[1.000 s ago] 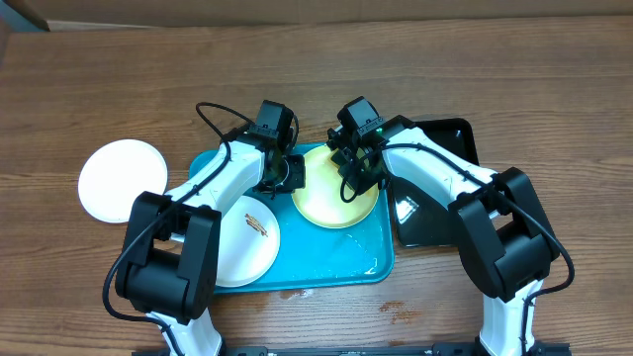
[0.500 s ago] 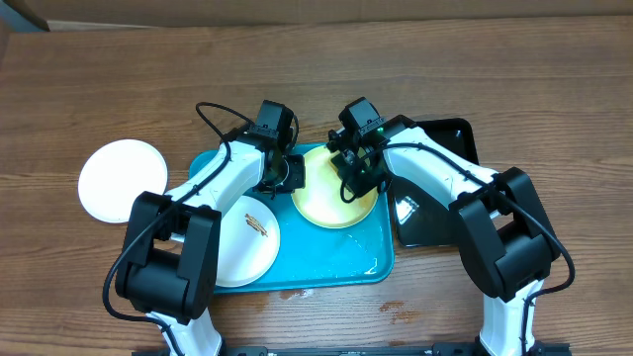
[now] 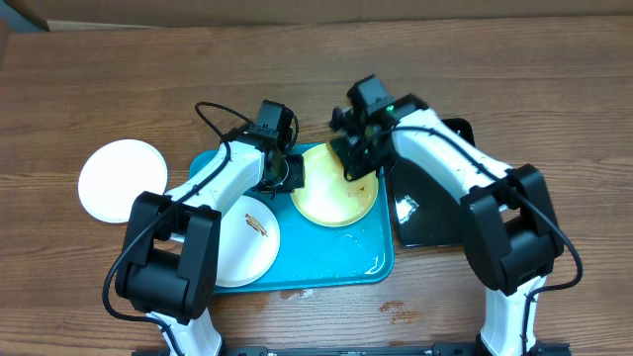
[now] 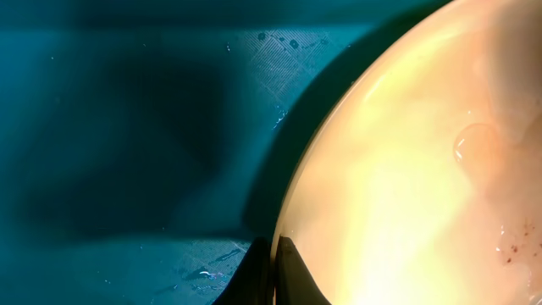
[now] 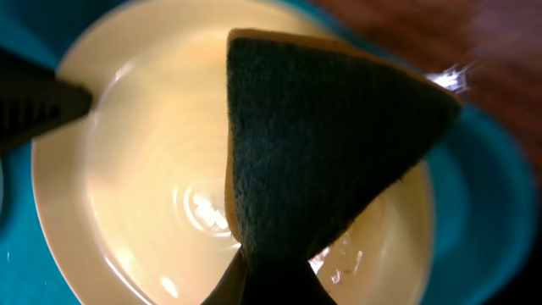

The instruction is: Clean dirty plates on tray and stack at the side

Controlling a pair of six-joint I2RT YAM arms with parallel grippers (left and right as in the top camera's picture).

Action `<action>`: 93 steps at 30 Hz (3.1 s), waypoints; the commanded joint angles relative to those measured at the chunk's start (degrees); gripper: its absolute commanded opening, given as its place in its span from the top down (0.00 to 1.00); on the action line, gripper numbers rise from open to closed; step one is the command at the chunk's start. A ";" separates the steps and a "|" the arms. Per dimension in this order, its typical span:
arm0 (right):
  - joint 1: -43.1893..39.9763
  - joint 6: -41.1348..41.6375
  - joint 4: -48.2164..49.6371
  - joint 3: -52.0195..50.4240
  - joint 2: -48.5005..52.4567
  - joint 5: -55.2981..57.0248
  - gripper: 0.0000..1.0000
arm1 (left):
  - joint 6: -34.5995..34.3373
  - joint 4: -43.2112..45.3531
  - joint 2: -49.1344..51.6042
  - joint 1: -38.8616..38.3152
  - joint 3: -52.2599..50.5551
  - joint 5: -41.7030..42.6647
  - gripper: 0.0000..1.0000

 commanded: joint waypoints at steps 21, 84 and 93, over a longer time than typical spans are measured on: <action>-2.60 1.88 4.24 -11.93 0.15 -5.88 0.96 | -0.57 0.20 0.70 0.33 0.46 -1.03 0.96; -1.77 15.23 5.97 -8.98 0.15 -13.33 0.96 | -0.59 0.20 0.70 0.33 0.46 -1.01 0.96; 1.95 14.60 8.68 -11.13 0.22 -5.57 0.96 | -0.74 0.59 0.70 0.33 0.46 -0.13 0.96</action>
